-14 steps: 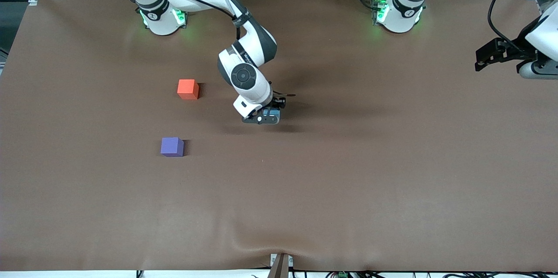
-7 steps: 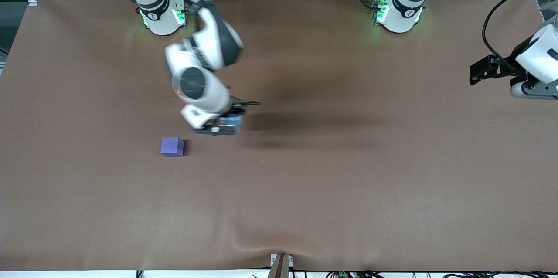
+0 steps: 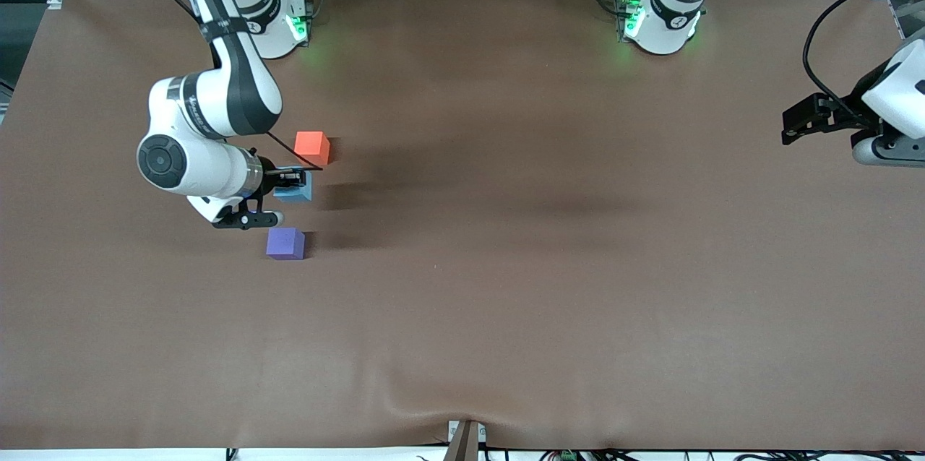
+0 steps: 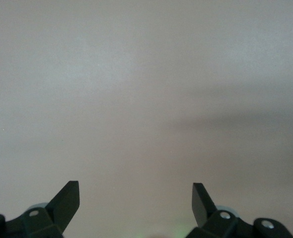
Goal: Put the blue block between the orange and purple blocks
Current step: 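Lower the blue cube between the orange and purple cubes with the right gripper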
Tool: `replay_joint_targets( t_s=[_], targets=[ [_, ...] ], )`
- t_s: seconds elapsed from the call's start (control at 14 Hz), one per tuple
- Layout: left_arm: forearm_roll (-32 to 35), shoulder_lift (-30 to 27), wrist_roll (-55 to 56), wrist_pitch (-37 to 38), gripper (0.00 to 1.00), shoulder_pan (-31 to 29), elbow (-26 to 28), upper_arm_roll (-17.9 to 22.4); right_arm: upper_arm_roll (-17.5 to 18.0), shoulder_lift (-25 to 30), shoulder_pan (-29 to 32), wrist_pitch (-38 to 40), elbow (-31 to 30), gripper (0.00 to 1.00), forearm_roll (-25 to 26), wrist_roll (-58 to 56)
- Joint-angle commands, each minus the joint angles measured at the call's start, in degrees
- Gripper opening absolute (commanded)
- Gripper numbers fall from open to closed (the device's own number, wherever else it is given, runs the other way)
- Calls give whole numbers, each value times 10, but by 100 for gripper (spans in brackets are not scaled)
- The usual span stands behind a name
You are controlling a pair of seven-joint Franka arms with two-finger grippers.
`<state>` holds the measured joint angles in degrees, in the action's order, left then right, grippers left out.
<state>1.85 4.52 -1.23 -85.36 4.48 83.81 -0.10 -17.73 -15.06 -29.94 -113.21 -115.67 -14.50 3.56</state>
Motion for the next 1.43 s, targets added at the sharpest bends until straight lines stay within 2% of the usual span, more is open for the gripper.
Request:
replay_joint_targets(
  t_s=[0.0,0.5,0.79,0.93,1.36],
  targets=[
    [0,-7,1,9,100,-6,-16,-5,11,13,19,-68,-59,0,4,-25],
    [3,-5,1,10,100,-7,-21,-3,12,-10,13,-155,-99,0,-5,-34],
    [1,-5,5,19,100,-7,-17,-3,13,-24,12,-179,-113,0,-10,-33],
    [0,-8,16,47,100,-7,-6,-3,14,-33,10,-187,-113,0,-26,-33],
    [0,-33,18,44,100,-7,21,-5,14,-51,2,-203,-113,0,-48,-33]
  ],
)
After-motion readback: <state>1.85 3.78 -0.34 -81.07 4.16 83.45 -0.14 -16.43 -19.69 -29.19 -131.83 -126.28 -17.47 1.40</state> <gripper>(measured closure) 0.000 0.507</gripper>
